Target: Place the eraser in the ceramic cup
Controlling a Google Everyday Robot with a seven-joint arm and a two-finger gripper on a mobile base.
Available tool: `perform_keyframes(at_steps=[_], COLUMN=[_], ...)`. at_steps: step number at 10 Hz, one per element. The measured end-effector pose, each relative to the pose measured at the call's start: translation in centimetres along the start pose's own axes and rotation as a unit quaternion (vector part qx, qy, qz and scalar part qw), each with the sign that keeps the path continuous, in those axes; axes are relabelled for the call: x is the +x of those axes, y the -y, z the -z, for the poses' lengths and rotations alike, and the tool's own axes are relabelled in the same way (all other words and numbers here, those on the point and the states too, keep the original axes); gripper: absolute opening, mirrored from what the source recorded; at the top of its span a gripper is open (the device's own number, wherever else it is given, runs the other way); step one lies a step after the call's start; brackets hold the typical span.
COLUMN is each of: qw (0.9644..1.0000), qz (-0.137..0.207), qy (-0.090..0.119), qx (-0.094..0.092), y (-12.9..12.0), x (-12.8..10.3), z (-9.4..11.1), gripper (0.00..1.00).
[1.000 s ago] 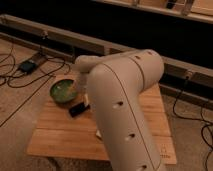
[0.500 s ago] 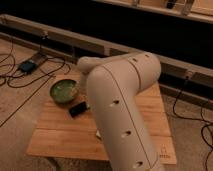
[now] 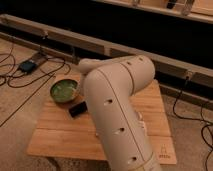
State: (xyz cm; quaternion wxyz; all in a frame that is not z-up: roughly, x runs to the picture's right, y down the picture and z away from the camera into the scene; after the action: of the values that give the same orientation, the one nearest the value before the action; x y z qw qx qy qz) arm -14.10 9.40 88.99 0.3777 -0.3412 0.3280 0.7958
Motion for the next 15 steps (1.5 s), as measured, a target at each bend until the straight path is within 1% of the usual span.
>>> perform_keyframes(at_steps=[3,7,10,11,12,13,15], qw=[0.9999,0.9996,0.9987,0.9984,0.9981,0.9979,0.9976], qz=[-0.002,-0.003,-0.011,-0.013,-0.015,-0.016,-0.019], qy=[-0.010,-0.019,-0.032,-0.034,-0.038,-0.039,-0.043], qx=[0.009,0.020,0.038,0.043,0.047,0.048,0.051], y=[0.1,-1.0,-1.6,-1.6,-1.5,-1.5,-1.0], x=[-0.5,-1.2,-1.3,-1.5,-1.6,-1.7,-1.7], z=[-0.9,-2.6,-3.8,-4.1,-4.4,-4.4,-4.3], gripper=[0.75,0.75,0.74,0.70,0.58,0.50,0.31])
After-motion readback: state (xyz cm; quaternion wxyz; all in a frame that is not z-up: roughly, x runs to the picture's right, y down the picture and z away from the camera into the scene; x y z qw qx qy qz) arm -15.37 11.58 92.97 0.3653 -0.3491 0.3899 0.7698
